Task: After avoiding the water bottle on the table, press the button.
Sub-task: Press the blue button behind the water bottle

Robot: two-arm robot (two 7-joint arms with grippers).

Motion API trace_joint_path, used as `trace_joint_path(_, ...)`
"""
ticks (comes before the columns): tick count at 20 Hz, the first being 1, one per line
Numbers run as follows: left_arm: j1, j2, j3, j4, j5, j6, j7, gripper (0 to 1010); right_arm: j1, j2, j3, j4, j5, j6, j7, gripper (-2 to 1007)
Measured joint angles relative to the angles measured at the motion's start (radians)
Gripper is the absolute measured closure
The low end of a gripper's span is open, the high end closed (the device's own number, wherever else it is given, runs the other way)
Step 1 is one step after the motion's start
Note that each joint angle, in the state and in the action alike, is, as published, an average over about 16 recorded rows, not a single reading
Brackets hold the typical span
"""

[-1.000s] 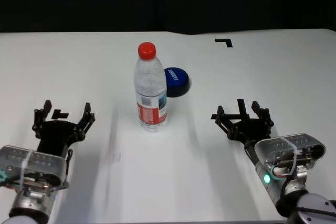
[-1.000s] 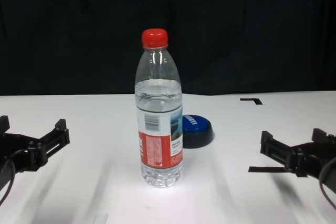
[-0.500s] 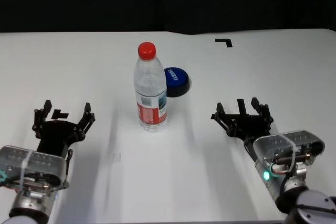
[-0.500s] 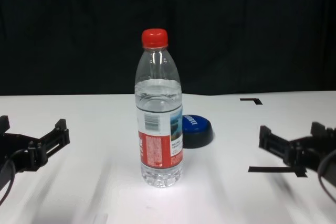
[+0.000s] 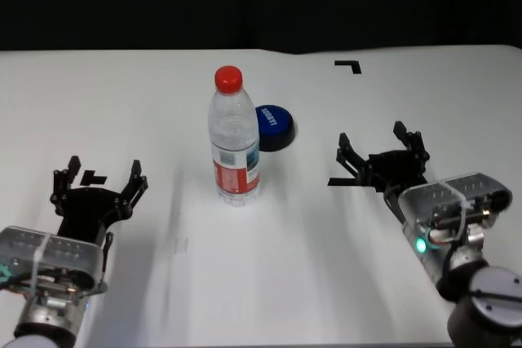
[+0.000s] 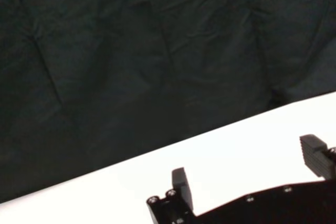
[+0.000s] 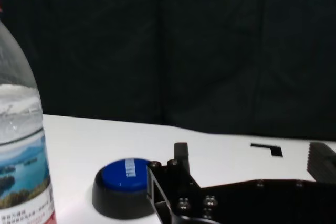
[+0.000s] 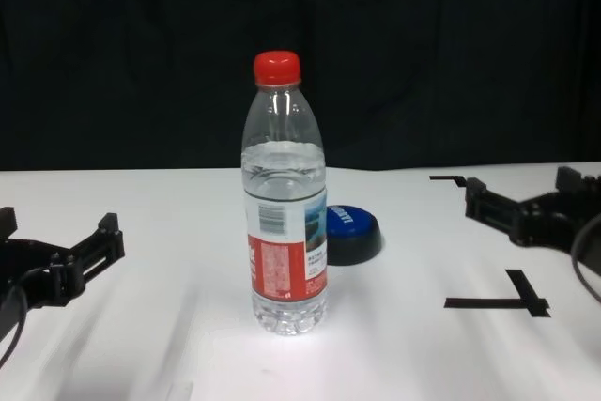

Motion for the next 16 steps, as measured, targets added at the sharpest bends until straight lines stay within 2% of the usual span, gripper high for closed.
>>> trace_joint_path(9, 0.0, 0.0, 0.0, 0.0, 0.0, 0.0, 0.0, 7, 0.068, -0.005, 0.012, 0.039, -0.035, 0.0, 0.047, 2)
trace_joint_path(16, 0.0, 0.0, 0.0, 0.0, 0.0, 0.0, 0.0, 7, 0.117, -0.02, 0.018, 0.084, -0.06, -0.004, 0.076, 2)
